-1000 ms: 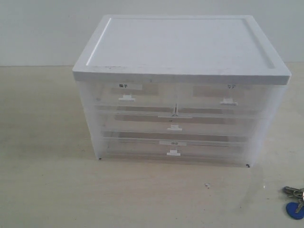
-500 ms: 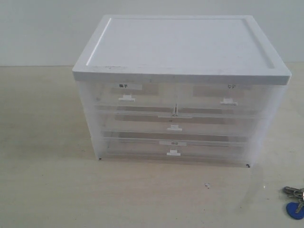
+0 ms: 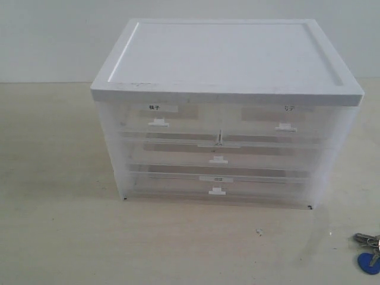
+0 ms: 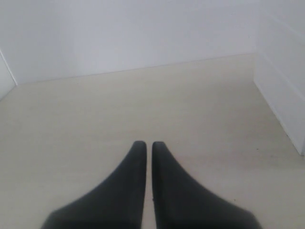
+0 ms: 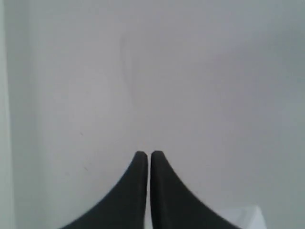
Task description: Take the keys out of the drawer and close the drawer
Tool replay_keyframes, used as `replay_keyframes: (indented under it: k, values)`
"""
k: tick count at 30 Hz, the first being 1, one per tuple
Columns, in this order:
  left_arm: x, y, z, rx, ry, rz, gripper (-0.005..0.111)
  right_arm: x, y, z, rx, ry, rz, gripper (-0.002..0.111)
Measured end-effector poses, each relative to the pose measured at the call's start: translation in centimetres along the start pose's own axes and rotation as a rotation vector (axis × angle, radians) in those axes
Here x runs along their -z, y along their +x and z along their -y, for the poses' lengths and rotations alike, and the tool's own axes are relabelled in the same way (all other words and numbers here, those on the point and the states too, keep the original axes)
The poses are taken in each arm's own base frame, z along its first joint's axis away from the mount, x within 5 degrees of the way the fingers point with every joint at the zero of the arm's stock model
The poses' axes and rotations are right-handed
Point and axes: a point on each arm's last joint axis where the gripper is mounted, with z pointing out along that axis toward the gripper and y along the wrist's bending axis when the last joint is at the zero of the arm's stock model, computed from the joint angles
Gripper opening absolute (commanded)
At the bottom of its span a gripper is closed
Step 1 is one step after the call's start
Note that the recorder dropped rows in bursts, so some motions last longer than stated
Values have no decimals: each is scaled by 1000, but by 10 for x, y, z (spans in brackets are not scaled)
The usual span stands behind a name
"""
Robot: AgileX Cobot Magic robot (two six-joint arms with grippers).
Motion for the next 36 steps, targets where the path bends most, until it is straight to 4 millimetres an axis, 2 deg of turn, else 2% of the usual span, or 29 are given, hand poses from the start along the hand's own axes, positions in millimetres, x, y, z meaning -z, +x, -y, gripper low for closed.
replay_keyframes:
  k: [7,16,20,36]
  values:
    - [0,0,0,0,0,0,4,5,24,18,293,168,-290,0]
    - [0,0,0,0,0,0,4,22,44,39,336,425,-584,0]
    - [0,0,0,0,0,0,4,31,52,44,365,480,-719,0]
    - [0,0,0,0,0,0,4,36,56,46,386,493,-791,0]
